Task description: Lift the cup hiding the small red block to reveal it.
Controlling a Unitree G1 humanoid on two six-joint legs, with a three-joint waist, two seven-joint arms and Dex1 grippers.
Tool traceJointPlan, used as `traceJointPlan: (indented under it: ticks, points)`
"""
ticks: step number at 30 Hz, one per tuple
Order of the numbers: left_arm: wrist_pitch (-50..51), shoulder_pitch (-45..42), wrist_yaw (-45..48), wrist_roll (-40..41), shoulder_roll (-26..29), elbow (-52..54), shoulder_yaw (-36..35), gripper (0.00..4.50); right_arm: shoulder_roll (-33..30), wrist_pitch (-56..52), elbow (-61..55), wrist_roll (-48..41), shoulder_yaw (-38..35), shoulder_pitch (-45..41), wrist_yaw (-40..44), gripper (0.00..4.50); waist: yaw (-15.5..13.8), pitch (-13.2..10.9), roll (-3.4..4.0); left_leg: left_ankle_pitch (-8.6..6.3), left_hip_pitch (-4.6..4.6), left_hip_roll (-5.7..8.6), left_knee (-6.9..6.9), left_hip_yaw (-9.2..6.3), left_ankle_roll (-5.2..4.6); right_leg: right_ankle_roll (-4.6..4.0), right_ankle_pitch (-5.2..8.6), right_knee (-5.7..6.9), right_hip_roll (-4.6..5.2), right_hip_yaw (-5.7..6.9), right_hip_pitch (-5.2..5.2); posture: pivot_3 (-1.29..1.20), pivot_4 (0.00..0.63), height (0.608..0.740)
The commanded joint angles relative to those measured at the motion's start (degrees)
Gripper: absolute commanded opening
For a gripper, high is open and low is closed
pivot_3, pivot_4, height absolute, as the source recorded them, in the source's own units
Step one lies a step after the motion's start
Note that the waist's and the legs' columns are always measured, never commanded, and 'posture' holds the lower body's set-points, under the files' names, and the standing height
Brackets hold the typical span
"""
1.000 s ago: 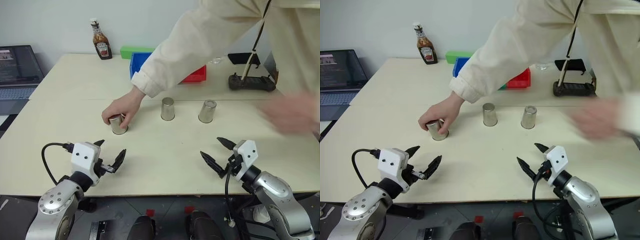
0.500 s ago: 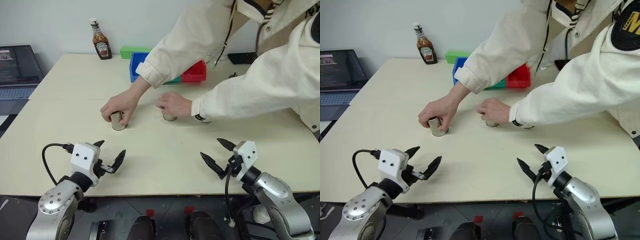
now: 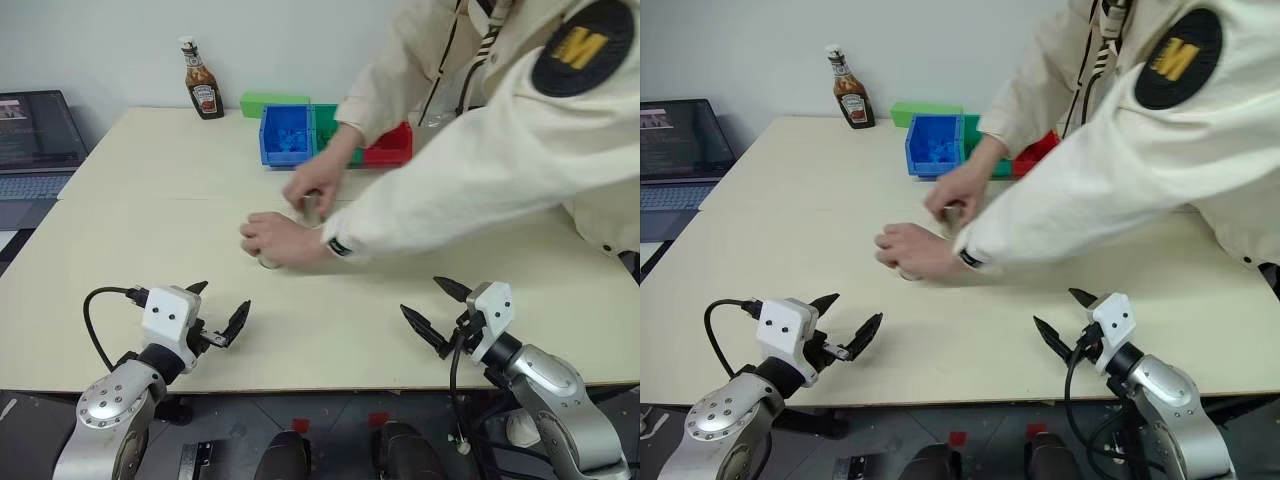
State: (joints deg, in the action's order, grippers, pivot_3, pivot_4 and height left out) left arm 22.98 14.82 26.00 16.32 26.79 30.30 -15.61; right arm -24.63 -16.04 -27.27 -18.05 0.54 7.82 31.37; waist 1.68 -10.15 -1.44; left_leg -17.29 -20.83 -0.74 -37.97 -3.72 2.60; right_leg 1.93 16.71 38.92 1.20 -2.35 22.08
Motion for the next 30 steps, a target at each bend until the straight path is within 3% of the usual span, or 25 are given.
traceJointPlan:
  ticks: [1,30]
  points:
    - [-1.7,-0.4,0.4,-0.3,0.3,0.8,0.2,4.47,-0.1,0.9,-2.1,0.0,-0.1,-0.3,0.1,4.50,0.0,0.0,0.00,0.00,0.00,0.00,0.00,0.00,0.00,0.00,0.00,0.00,0.00,0.00,0.00,0.00,0.150,0.740]
    - [-1.3,-0.2,-0.8,0.0,0.1,1.8,-0.7,4.47,0.4,0.7,-2.0,-0.6,-0.6,-0.8,-0.4,4.50,0.0,0.0,0.00,0.00,0.00,0.00,0.00,0.00,0.00,0.00,0.00,0.00,0.00,0.00,0.00,0.00,0.150,0.740]
